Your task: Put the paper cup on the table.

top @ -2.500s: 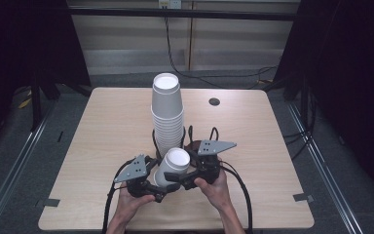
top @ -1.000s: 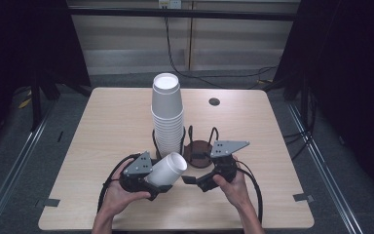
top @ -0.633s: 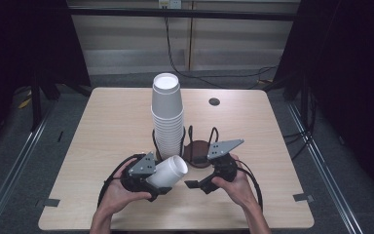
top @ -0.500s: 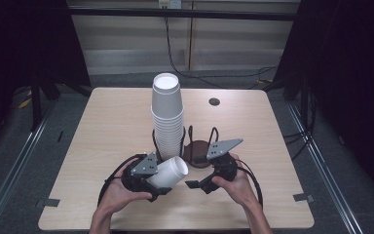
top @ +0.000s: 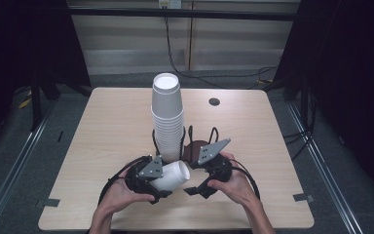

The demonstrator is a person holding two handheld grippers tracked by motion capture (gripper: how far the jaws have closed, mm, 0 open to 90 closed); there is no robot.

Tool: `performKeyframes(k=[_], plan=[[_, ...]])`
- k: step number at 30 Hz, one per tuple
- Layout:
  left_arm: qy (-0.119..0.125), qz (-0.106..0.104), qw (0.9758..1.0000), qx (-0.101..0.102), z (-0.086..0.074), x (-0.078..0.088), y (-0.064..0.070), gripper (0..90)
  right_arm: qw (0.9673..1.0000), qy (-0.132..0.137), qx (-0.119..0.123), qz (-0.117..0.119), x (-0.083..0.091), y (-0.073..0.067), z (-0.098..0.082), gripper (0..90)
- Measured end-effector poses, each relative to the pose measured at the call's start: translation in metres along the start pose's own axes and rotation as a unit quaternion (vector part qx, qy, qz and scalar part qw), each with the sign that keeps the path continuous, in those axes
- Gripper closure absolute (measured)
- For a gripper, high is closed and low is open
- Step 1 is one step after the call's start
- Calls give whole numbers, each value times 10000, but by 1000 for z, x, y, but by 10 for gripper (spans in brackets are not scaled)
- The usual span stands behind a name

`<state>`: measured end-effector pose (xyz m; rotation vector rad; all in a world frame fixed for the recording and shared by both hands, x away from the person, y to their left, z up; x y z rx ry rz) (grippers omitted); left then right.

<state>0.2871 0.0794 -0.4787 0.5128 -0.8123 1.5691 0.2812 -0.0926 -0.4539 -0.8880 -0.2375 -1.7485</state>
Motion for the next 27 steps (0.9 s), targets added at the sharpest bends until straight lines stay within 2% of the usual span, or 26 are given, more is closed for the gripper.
performKeyframes(k=[4,7,8,9,10,14,17,18,21,22,24,27], plan=[[-88,-47,9999,-48,2,-2,3,168,9999,-95,-10,-51,-2,3,-1,132],[-87,-167,9997,-153,7,-3,5,168,9995,-325,-10,-41,-5,3,-4,133],[-87,-167,9997,-153,7,-3,5,168,9995,-325,-10,-41,-5,3,-4,133],[-17,-203,9996,-198,10,-3,6,168,9991,-416,110,65,-6,2,-5,194],[-63,-225,9995,-205,10,-3,6,168,9989,-434,130,98,-6,1,-6,211],[-104,-268,9993,-247,12,-5,8,168,9987,-483,134,92,-6,2,-6,203],[-154,-362,9987,-312,13,-6,10,169,9978,-633,149,159,-7,1,-7,214],[-235,-370,9985,-341,14,-7,10,169,9968,-759,177,185,-8,1,-7,237],[-257,-391,9982,-367,16,-8,10,170,9965,-790,163,195,-8,2,-6,236],[-304,-399,9979,-398,16,-8,11,171,9957,-872,122,300,-9,2,-5,232],[-337,-420,9976,-428,18,-10,13,172,9947,-973,140,301,-10,1,-5,217],[-333,-433,9973,-488,20,-11,13,172,9948,-983,170,222,-12,-1,-2,201]])
Point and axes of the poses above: each handheld gripper's, and its own axes: x roughly backward along the jaws, z roughly out of its top, y roughly to its right, the point moved 5 cm from there along -x, roughly forward along the jaws, and after that the axes turned 9 degrees about -x, right-handed, at the moved point
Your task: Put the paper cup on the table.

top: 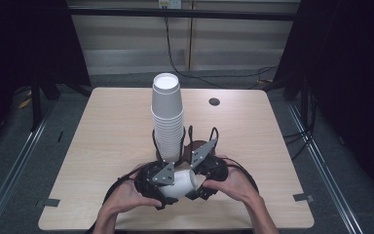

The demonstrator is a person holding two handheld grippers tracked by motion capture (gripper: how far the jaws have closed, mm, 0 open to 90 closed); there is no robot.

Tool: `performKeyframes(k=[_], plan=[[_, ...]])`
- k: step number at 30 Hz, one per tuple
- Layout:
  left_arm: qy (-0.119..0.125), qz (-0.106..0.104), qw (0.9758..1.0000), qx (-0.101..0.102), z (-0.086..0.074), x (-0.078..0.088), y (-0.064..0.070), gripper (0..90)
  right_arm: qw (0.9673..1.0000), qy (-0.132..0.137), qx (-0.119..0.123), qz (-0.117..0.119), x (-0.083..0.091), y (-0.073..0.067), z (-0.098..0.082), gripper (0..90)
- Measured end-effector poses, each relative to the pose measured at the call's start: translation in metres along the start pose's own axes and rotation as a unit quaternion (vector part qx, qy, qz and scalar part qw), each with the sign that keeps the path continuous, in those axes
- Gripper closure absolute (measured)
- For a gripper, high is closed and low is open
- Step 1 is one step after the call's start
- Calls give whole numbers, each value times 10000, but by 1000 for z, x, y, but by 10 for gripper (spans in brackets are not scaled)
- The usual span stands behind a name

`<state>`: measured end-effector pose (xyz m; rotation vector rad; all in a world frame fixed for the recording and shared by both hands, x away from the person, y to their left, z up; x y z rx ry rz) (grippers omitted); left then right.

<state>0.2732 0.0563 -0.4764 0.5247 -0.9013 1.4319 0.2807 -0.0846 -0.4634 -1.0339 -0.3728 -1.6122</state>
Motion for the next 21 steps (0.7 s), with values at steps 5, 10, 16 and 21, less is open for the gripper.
performKeyframes(k=[5,10,16,21], plan=[[-15,-46,10000,-50,1,-3,2,173,9998,-75,158,78,-4,-2,2,203],[32,-28,10000,-34,-3,-5,3,175,9998,-134,154,79,-7,-1,3,204],[-28,-10,10000,-49,-4,-6,5,177,9997,-157,89,164,-11,0,3,202],[-12,5,10000,-69,-3,-9,5,177,9996,-149,112,203,-13,0,4,205]])
Point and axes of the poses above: each handheld gripper's, and its own axes: x roughly backward along the jaws, z roughly out of its top, y roughly to its right, the point moved 5 cm from there along -x, roughly forward along the jaws, and after that the axes turned 9 degrees about -x, right-handed, at the moved point
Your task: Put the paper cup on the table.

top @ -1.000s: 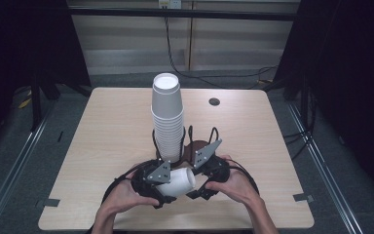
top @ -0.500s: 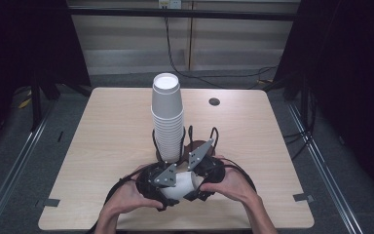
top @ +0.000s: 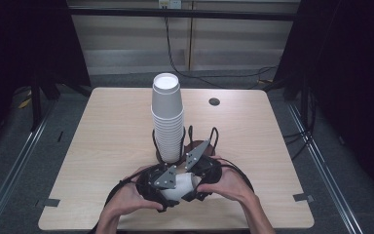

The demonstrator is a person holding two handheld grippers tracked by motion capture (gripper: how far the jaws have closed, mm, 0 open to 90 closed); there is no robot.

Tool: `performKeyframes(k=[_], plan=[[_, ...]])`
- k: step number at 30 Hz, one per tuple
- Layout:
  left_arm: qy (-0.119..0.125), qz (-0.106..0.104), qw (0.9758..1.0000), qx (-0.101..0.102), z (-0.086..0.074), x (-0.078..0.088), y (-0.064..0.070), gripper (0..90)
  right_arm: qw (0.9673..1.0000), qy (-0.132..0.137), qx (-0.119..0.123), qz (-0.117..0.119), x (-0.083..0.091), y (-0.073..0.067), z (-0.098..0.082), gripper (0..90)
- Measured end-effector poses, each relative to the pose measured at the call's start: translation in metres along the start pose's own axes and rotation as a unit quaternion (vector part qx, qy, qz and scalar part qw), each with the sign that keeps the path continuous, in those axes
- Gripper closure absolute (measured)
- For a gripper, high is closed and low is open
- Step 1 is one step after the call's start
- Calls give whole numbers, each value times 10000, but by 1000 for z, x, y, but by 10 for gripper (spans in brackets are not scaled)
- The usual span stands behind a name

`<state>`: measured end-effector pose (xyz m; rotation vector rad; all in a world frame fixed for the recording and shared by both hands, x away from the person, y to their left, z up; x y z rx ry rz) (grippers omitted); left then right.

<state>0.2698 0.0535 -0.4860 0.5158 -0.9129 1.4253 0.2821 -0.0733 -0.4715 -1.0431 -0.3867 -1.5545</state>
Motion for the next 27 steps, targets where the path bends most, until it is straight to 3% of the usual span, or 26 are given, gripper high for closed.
performKeyframes(k=[17,27], plan=[[164,33,9999,38,0,2,-5,156,9998,84,-160,-7,4,2,0,231],[564,28,9982,221,-2,12,-8,154,9998,107,-176,-40,5,0,2,233]])
Point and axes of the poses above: each handheld gripper's, and its own axes: x roughly backward along the jaws, z roughly out of its top, y roughly to its right, the point moved 5 cm from there along -x, roughly forward along the jaws, and after that the axes turned 9 degrees about -x, right-handed, at the moved point
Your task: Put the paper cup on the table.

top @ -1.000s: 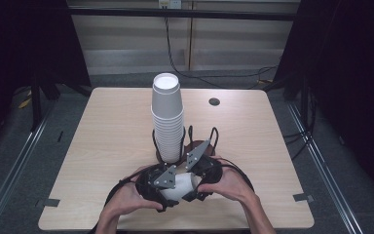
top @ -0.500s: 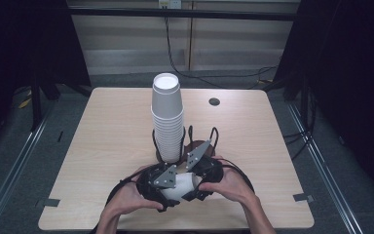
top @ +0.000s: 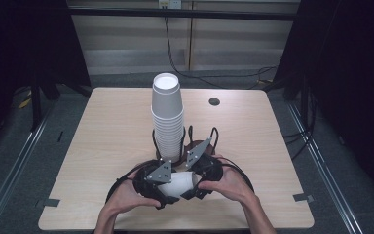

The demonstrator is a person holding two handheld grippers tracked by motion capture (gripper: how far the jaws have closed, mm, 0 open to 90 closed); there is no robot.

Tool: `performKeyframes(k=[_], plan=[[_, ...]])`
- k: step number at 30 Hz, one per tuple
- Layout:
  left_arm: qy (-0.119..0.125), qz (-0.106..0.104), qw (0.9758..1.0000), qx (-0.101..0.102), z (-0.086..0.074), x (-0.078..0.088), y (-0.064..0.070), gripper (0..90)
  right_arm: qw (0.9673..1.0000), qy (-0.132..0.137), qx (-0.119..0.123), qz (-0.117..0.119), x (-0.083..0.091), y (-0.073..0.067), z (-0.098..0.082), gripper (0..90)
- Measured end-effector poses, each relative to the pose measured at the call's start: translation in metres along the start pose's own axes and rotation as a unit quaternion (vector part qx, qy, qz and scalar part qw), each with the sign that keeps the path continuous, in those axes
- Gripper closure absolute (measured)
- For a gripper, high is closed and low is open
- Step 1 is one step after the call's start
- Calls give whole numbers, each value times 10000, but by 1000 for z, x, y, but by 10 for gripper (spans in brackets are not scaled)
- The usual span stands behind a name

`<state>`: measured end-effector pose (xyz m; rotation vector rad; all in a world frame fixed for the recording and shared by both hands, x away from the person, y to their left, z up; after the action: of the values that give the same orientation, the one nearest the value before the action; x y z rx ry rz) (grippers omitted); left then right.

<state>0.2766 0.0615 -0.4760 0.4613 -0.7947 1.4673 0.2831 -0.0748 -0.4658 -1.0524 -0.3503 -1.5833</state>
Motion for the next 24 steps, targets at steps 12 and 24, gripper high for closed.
performKeyframes(k=[12,24], plan=[[186,48,9998,-65,-1,8,-3,152,10000,72,-29,-10,1,0,1,235],[712,198,9970,234,-10,31,-8,162,9997,105,-152,-144,0,6,-6,233]])
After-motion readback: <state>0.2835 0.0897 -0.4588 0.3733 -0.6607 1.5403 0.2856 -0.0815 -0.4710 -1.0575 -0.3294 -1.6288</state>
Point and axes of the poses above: each handheld gripper's, and its own axes: x roughly backward along the jaws, z roughly out of its top, y roughly to its right, the point moved 5 cm from there along -x, roughly forward along the jaws, and after that the axes turned 9 degrees about -x, right-handed, at the moved point
